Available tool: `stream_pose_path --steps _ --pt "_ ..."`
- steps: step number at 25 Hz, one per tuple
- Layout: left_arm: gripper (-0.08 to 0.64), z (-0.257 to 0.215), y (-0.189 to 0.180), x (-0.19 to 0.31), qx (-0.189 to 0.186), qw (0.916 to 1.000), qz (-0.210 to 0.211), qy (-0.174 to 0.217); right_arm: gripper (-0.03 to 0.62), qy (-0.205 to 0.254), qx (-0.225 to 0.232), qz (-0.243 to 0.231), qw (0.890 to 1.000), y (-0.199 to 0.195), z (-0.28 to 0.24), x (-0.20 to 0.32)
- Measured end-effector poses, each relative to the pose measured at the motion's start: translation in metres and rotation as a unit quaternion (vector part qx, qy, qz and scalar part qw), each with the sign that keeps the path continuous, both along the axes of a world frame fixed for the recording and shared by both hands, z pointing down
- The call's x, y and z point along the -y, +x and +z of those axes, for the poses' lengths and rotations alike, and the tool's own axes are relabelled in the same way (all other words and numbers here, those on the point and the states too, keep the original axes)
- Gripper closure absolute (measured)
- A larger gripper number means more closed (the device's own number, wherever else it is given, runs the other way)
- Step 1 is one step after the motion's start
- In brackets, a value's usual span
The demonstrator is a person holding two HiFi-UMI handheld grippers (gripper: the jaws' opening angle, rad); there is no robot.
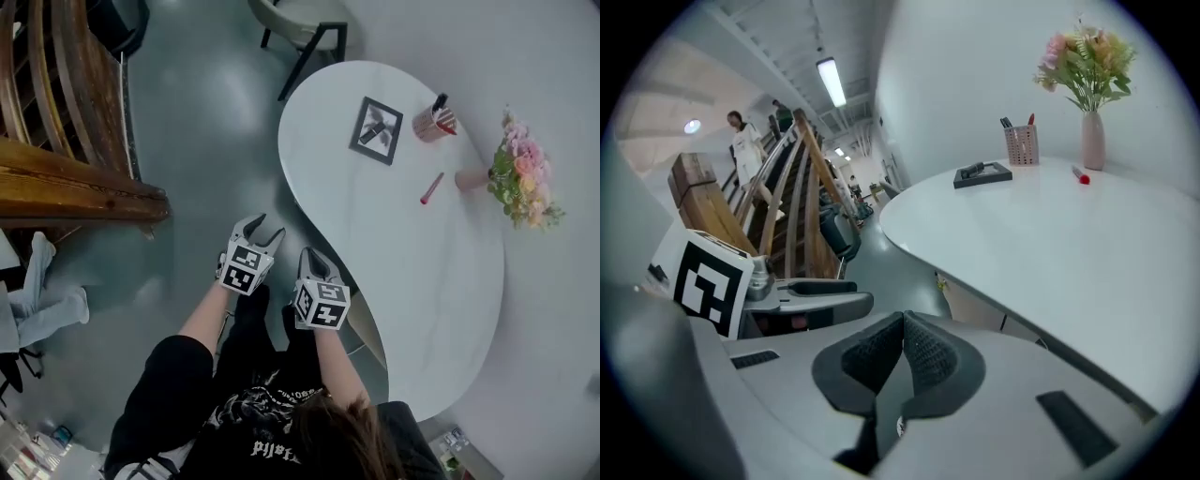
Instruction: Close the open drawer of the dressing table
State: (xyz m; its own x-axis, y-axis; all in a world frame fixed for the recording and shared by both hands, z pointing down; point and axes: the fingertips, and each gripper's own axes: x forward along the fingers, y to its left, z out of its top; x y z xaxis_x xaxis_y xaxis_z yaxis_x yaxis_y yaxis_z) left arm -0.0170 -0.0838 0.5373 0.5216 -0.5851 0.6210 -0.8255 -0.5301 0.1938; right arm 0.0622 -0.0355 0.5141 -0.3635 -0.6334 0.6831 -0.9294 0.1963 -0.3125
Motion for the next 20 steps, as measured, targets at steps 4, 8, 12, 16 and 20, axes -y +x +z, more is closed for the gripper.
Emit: stream_pose_path --steps 4,8,12,16,20 --pt "0.344 -0.035 0.011 -0.016 -0.009 0.9998 -0.008 0.016 0.566 0.027 0.000 -0.023 0.999 0.002 -0.030 0.001" --pt "0.344 -0.067 0.021 -0.028 -0.034 0.9979 -0.042 0.034 0.566 0.051 0.003 -0.042 0.998 0.012 -0.053 0.000" --pt "0.345 -0.099 0.034 -0.039 -0.052 0.9950 -0.063 0.057 0.566 0.074 0.004 -0.049 0.996 0.024 -0.074 -0.001" --pt "0.345 -0.120 0.040 -0.046 -0.053 0.9911 -0.098 0.072 0.566 0.105 0.001 -0.049 0.993 0.036 -0.099 0.004" --pt "0.345 -0.140 0.048 -0.050 -0.060 0.9888 -0.101 0.092 0.566 0.134 -0.004 -0.049 0.990 0.049 -0.122 0.007"
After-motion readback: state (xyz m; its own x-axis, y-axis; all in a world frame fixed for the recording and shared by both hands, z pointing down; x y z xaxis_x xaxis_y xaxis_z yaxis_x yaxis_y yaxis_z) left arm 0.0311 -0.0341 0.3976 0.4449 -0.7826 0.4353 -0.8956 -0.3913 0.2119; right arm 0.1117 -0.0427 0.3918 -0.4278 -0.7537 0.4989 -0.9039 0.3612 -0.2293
